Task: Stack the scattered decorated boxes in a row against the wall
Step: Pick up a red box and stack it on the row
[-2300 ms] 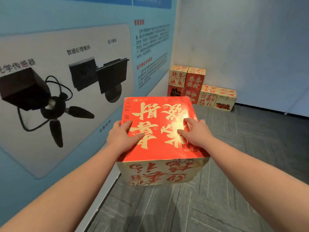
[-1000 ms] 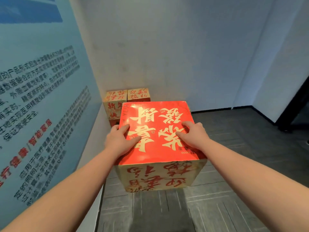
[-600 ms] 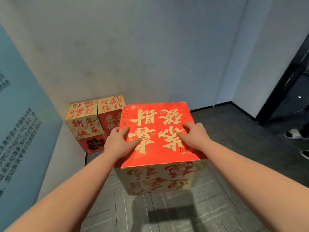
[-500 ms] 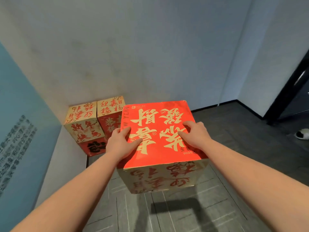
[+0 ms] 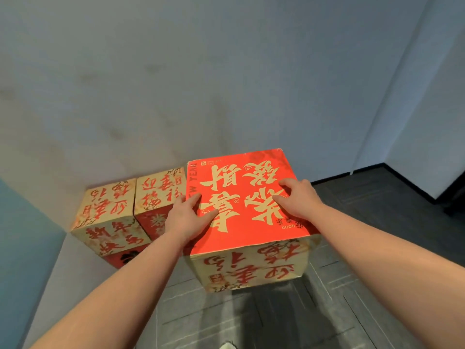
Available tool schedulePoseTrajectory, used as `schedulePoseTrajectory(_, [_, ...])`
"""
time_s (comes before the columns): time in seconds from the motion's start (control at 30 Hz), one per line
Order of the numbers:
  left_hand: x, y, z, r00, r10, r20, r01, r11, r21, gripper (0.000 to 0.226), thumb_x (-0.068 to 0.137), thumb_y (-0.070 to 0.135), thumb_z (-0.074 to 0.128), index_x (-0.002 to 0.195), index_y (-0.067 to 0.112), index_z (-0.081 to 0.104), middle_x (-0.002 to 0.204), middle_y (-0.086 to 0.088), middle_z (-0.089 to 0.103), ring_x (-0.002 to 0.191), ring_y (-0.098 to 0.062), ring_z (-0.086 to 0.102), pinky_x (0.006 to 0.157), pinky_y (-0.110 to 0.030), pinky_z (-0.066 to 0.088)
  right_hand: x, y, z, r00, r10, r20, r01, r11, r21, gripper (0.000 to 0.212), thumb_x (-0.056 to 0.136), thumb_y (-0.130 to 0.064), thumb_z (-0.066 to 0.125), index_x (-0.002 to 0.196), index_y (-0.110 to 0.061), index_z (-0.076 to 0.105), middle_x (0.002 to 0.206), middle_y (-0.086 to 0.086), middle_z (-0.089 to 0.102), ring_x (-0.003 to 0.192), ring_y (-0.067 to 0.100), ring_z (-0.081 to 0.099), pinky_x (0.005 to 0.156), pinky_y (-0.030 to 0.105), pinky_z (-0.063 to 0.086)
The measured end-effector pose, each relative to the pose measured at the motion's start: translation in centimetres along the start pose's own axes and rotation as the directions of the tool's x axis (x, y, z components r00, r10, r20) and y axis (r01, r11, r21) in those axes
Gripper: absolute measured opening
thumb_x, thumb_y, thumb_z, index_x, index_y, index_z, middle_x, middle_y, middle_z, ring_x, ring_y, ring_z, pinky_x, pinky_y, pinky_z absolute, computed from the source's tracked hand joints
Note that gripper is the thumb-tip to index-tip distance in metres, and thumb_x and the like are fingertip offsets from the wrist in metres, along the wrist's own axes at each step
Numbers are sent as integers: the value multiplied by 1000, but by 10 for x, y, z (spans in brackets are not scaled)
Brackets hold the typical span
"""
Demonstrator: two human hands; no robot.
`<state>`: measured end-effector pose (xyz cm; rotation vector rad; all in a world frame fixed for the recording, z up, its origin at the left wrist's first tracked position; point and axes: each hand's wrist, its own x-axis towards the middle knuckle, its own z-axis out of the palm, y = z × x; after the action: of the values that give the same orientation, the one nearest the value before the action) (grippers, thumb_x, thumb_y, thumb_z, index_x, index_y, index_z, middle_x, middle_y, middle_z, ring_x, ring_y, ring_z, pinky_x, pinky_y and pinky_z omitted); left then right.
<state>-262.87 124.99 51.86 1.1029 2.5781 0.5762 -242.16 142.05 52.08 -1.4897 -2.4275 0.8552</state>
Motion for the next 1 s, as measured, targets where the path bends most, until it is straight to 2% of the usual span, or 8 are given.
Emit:
schedulePoseTrajectory(0.27, [190,24,14,988,134,75,-131,990,-50,78,78,63,62,144,30,36,141,-2,38,127,-20,43,97,-35,41,156,-16,-2,991,112,-70,-113,994,-7,58,89,-42,62,141,-26,43,133,12,42,119,30,49,102,38,40])
schedulePoseTrajectory(0.53, [328,28,36,986,98,134,-90,994,-63,77,80,57,64,145,28,35,143,-3,36,129,-21,42,98,-38,42,298,-20,22,989,144,-24,-145,989,-15,56,90,-40,62,141,-25,43,132,12,44,120,29,48,100,37,40])
schedulePoseTrajectory(0.77, [437,12,73,988,-25,154,30,999,-31,75,82,49,66,146,25,35,143,-7,37,129,-24,41,103,-37,37,437,-16,73,991,100,91,-100,995,1,56,91,-36,61,142,-25,41,133,14,44,121,32,48,103,42,42])
schedulePoseTrajectory(1.0, [527,0,129,975,-96,200,105,994,-34,74,84,40,67,147,22,32,147,-9,33,133,-25,37,108,-38,33,543,4,120,979,111,171,-110,994,-13,54,94,-32,59,143,-25,39,136,12,42,123,30,48,102,42,42])
